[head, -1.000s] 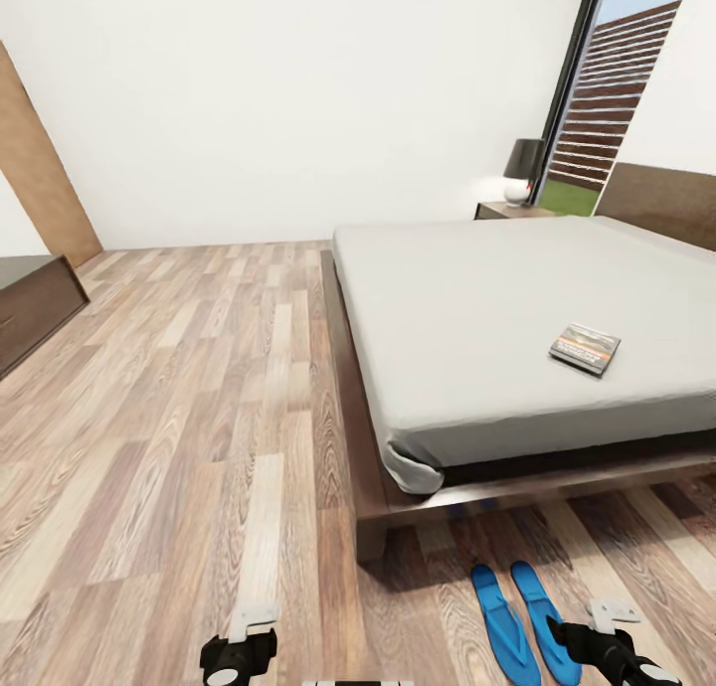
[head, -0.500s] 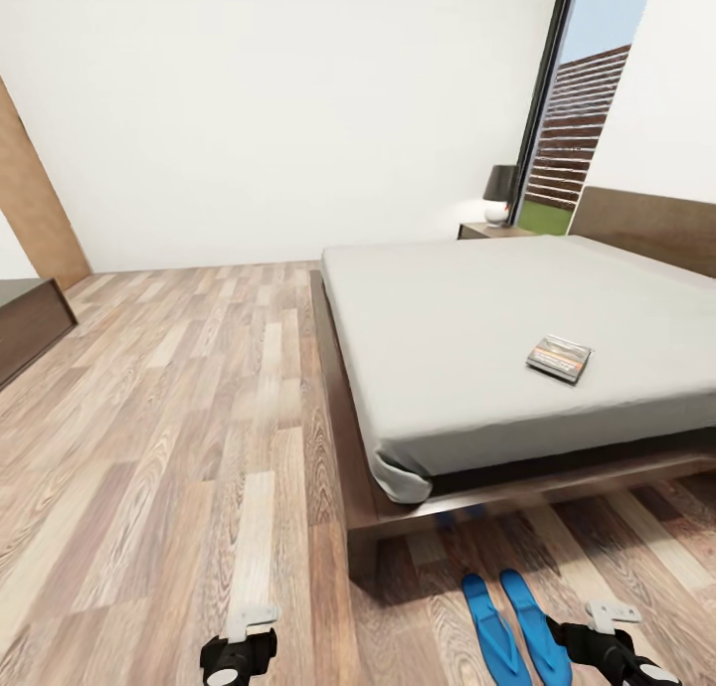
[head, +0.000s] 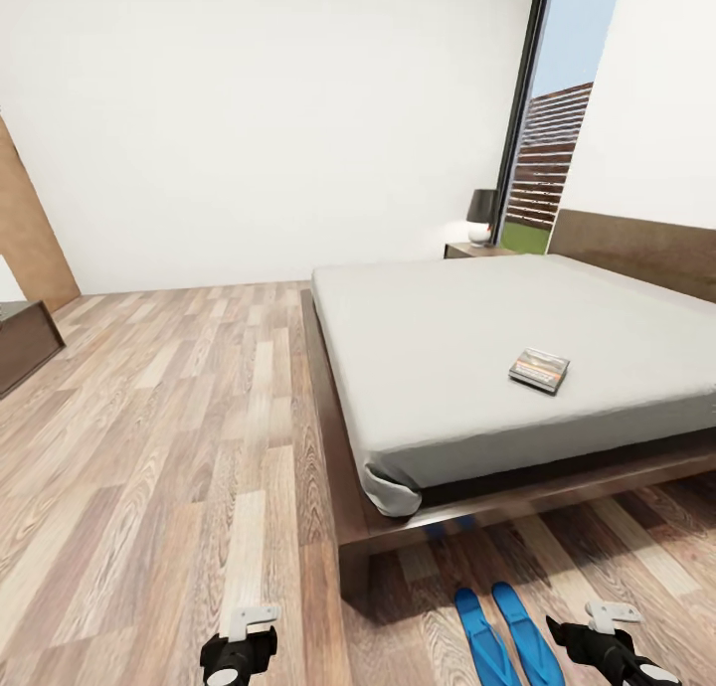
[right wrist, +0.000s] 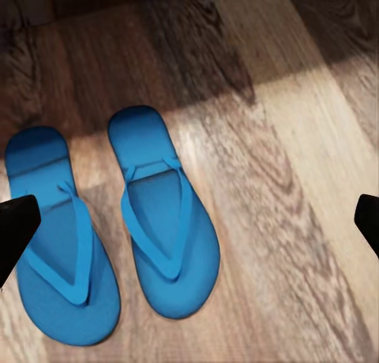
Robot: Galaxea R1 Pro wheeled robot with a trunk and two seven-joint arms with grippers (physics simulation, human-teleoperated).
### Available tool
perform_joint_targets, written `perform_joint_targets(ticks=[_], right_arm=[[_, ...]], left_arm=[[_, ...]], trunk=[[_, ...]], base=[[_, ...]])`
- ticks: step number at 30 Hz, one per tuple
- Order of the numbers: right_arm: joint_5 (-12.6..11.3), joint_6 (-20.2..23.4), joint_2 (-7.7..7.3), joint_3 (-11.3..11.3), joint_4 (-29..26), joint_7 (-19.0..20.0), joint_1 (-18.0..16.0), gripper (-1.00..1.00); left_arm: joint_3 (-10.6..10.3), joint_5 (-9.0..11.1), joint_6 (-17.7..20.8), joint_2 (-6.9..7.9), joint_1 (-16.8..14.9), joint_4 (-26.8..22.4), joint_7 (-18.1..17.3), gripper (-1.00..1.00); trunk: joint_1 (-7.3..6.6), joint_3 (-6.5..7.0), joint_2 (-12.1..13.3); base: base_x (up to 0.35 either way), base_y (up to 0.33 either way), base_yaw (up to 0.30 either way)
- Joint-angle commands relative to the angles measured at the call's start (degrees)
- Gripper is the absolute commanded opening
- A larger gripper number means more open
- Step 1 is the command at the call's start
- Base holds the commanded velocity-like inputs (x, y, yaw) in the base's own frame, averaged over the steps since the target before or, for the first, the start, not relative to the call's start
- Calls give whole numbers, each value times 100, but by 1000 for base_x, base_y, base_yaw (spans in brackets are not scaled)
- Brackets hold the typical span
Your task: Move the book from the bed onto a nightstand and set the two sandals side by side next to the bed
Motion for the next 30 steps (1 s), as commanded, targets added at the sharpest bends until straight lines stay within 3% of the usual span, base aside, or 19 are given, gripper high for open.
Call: perform_joint_targets(ticks=[1,30], right_arm=[[-64,-16,-2,45,8,28,-4,100],[-45,50,-2,45,5,53,-4,100]], left_arm=[[-48,56,-3,6,-4,-6,49,100],[-65,65,-14,5,-4,-5,49,100]], trunk=[[-4,18,0],[-78,586,38]], base=[[0,0,-23],[0,0,-210]])
